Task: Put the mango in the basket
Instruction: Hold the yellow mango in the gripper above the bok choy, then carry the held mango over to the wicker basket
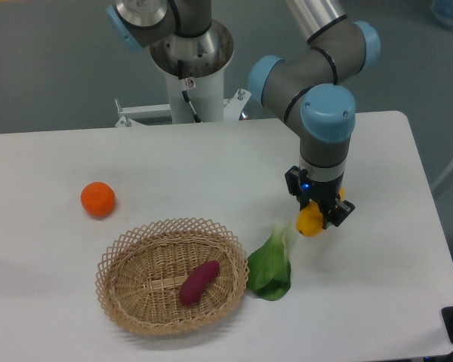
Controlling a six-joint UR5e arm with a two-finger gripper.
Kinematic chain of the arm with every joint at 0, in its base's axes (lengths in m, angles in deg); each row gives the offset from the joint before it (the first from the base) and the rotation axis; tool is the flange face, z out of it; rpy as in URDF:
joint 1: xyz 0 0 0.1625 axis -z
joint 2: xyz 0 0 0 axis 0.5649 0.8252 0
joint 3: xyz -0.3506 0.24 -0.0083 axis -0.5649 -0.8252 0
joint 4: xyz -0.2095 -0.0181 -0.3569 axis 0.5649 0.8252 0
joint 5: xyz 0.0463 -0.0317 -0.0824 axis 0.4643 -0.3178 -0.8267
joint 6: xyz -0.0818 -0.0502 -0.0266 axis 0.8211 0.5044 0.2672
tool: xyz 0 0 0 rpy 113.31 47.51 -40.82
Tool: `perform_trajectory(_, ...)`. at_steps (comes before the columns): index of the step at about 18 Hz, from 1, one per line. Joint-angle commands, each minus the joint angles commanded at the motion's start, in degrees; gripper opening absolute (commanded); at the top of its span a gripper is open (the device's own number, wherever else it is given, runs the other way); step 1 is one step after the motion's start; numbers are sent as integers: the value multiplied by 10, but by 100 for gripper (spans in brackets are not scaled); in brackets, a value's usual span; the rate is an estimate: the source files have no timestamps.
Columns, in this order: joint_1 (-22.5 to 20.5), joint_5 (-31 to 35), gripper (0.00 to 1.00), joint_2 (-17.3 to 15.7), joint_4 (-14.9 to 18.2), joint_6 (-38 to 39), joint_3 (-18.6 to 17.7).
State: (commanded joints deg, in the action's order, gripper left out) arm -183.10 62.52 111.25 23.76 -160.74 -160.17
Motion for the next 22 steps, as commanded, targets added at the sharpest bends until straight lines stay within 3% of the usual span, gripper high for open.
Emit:
perform_trajectory(15, 3, -15, 57, 4, -1, 0, 3)
perform_trajectory(22, 46, -17, 57, 1, -4, 47, -3)
